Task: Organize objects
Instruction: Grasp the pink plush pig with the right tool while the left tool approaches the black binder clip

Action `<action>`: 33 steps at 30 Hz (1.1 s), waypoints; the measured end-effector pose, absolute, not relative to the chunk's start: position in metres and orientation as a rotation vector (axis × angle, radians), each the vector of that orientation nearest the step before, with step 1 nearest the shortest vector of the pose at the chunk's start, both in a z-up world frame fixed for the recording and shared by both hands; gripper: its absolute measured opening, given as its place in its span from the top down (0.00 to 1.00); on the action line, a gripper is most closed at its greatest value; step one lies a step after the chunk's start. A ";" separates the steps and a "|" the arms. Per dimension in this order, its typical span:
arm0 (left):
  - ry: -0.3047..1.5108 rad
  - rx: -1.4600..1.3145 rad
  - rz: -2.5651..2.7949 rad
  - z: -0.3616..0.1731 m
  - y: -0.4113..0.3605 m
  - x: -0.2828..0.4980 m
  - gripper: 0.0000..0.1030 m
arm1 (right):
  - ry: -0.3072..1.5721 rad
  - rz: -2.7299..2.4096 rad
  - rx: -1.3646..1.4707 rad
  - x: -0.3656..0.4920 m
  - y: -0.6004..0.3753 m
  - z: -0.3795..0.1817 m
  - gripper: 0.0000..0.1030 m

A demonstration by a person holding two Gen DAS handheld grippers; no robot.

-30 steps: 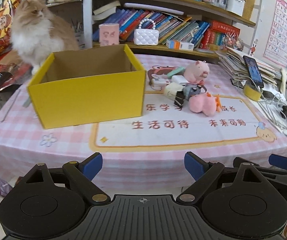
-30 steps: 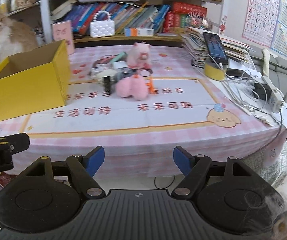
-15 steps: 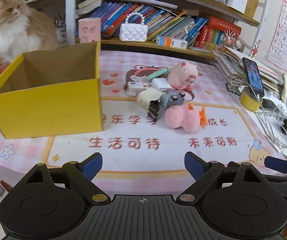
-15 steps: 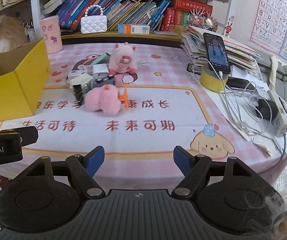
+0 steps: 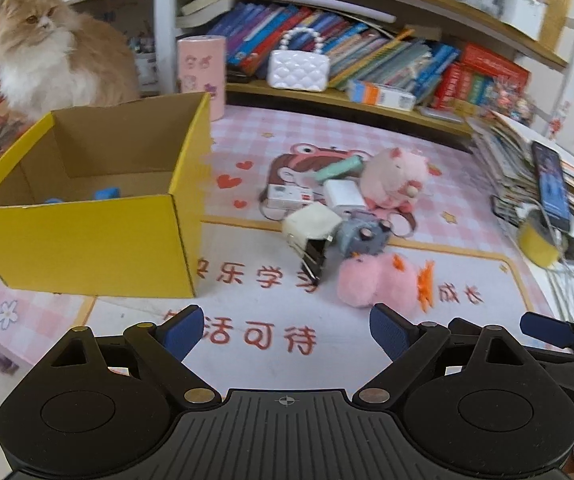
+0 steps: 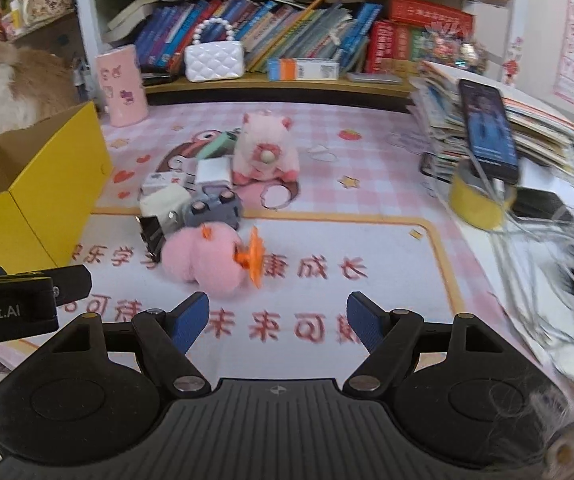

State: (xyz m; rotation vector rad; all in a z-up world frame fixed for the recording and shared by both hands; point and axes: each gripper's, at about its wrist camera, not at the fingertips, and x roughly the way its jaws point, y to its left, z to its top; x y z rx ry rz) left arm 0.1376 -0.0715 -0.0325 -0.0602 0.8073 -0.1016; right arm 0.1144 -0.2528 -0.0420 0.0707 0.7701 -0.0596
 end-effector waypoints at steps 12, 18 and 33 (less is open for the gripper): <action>0.826 -0.069 0.069 -0.032 -0.061 0.153 0.07 | 0.824 0.083 0.046 0.165 -0.249 -0.065 0.16; 0.847 -0.064 0.135 -0.031 -0.053 0.155 0.06 | 0.857 0.152 -0.010 0.191 -0.234 -0.081 0.13; 0.865 -0.063 0.149 -0.032 -0.059 0.153 0.06 | 0.794 0.249 -0.062 0.216 -0.235 -0.087 0.21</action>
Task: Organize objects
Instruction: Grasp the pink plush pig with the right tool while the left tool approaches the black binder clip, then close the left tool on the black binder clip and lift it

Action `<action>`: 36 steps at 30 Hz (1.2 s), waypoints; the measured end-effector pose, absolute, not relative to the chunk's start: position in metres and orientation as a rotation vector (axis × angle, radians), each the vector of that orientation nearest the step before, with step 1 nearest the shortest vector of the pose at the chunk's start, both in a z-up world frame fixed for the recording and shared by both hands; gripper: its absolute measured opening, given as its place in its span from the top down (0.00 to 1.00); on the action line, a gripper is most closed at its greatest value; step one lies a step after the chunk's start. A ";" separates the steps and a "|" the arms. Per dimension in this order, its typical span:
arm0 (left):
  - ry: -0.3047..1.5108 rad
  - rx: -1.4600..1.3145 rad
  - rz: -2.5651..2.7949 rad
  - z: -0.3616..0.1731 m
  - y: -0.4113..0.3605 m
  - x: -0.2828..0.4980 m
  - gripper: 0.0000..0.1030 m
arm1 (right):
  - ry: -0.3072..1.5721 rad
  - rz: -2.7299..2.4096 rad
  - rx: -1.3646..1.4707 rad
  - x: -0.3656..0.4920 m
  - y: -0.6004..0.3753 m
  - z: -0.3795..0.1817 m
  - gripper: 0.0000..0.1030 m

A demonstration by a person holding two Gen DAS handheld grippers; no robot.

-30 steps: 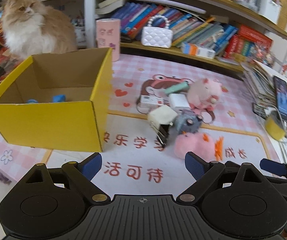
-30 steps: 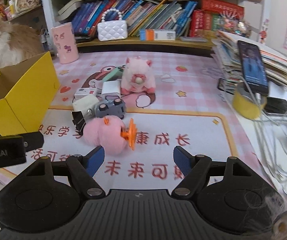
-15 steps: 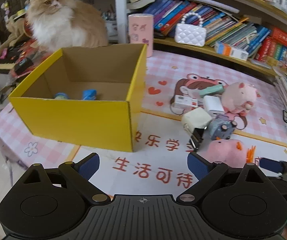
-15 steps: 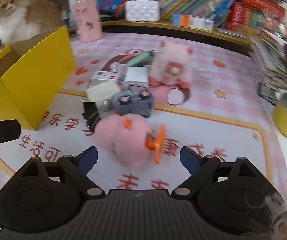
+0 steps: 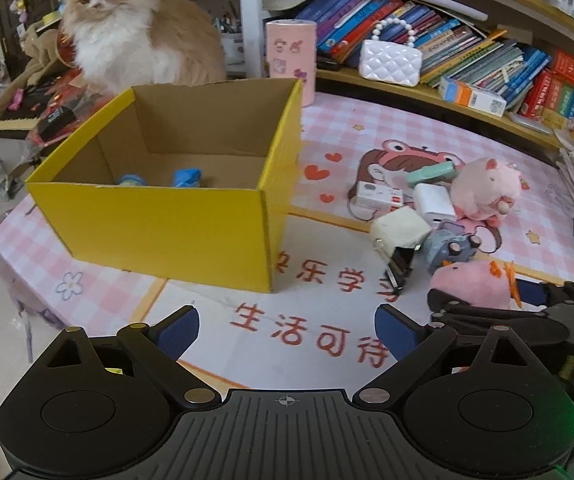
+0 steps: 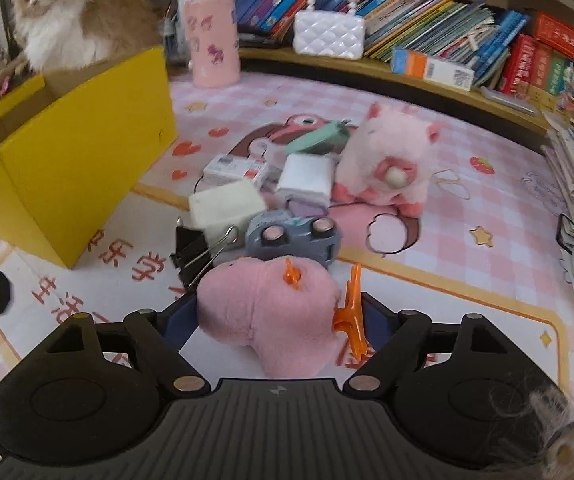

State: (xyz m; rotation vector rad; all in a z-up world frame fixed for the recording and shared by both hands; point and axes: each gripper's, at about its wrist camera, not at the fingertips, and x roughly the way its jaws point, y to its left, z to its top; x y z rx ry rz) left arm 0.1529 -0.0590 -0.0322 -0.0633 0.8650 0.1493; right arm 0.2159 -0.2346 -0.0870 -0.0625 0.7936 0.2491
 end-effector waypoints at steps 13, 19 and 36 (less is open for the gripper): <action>0.888 -0.005 -0.043 -0.062 -0.117 0.190 0.32 | 0.780 -0.012 0.096 0.174 -0.312 -0.049 0.21; 0.885 0.002 -0.014 -0.082 -0.125 0.219 0.45 | 0.787 -0.017 0.083 0.165 -0.316 -0.046 0.21; 0.848 0.017 -0.013 -0.101 -0.131 0.247 0.65 | 0.816 0.005 0.060 0.151 -0.314 -0.049 0.21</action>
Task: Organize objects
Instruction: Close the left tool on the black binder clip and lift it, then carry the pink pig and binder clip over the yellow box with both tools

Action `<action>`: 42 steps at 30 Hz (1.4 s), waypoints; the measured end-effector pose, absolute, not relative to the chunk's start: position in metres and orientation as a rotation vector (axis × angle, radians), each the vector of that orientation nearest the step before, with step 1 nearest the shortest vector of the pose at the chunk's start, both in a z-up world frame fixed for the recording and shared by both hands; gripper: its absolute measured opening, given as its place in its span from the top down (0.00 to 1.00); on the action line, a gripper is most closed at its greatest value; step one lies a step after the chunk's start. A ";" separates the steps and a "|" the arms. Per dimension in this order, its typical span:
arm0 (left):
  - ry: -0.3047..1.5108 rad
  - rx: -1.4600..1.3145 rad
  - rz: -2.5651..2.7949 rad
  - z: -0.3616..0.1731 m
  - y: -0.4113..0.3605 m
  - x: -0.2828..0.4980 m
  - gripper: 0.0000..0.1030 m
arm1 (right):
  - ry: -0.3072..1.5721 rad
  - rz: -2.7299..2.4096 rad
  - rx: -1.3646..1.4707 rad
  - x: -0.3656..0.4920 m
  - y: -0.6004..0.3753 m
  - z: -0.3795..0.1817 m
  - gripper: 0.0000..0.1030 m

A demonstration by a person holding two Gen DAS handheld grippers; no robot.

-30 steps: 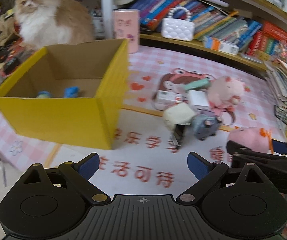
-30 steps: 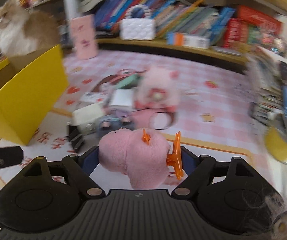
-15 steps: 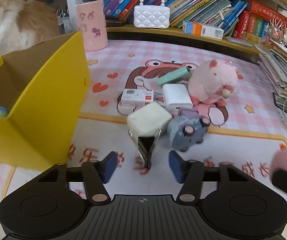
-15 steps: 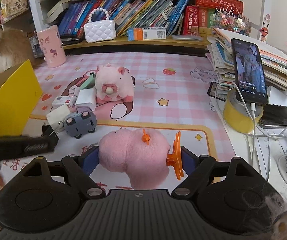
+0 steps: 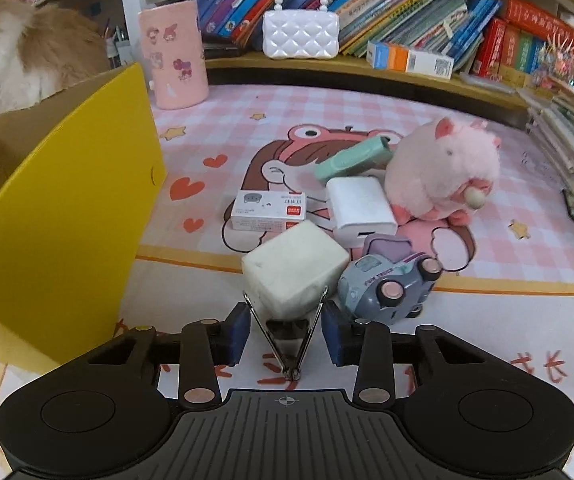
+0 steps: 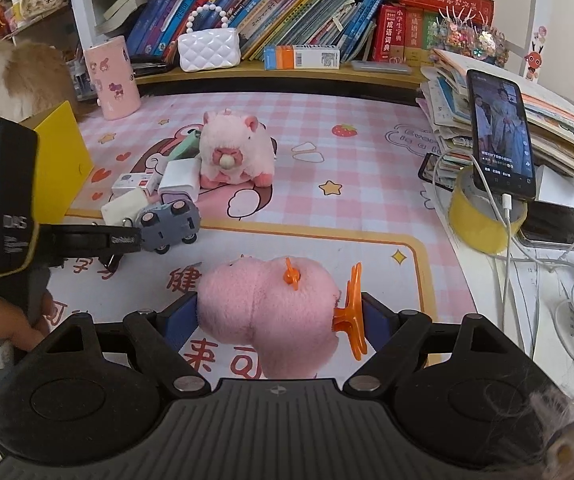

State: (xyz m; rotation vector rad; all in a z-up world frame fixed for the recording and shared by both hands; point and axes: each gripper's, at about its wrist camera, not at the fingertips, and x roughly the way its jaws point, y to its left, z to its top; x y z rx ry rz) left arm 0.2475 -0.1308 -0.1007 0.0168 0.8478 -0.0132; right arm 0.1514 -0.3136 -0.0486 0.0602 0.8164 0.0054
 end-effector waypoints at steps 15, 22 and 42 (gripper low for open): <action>0.826 -0.119 -0.067 -0.065 -0.096 0.177 0.72 | 0.820 0.035 0.065 0.142 -0.289 -0.044 0.21; 0.787 -0.167 -0.088 -0.047 -0.072 0.151 0.72 | 0.818 0.062 0.036 0.131 -0.263 -0.041 0.21; 0.747 -0.191 -0.057 -0.029 0.074 0.075 0.72 | 0.793 0.136 -0.016 0.084 -0.111 -0.027 0.21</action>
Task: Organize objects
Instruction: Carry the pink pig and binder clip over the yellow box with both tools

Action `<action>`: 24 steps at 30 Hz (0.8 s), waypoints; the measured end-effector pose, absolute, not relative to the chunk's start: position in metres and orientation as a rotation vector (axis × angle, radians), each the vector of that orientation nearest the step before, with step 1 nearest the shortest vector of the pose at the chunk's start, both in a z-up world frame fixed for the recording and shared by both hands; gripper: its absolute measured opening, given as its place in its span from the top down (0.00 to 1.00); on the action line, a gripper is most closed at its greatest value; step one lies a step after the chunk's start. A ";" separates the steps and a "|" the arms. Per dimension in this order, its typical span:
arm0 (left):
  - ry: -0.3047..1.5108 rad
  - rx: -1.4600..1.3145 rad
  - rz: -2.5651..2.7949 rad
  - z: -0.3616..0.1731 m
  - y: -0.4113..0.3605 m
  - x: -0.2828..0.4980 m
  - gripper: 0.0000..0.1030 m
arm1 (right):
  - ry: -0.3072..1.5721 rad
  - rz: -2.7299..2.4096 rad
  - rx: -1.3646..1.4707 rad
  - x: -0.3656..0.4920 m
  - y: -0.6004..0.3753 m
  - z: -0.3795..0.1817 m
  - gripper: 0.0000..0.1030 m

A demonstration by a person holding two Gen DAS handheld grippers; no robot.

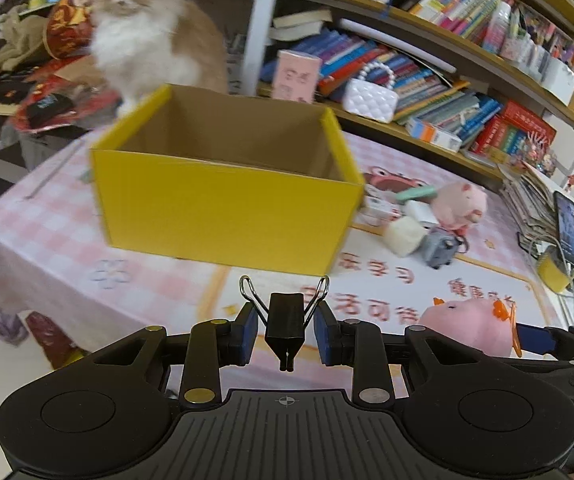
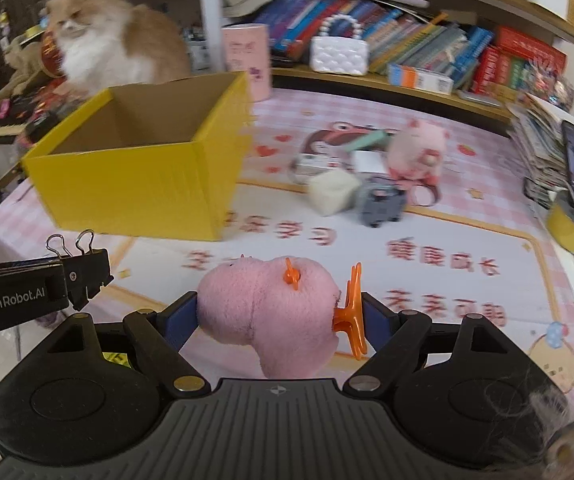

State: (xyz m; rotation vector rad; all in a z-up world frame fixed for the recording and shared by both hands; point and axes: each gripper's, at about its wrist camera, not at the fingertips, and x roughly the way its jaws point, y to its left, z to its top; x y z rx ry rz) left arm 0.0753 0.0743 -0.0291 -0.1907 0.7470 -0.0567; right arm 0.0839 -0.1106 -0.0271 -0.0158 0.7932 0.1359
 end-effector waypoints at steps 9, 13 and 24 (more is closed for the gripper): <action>0.723 -0.188 -0.020 -0.023 0.138 0.046 0.72 | 0.778 0.184 -0.024 0.061 -0.039 -0.026 0.21; 0.708 -0.180 -0.012 -0.022 0.161 0.033 0.72 | 0.778 0.197 -0.008 0.052 -0.014 -0.027 0.21; 0.663 -0.186 -0.019 -0.013 0.204 0.016 0.72 | 0.756 0.210 -0.016 0.035 0.037 -0.021 0.21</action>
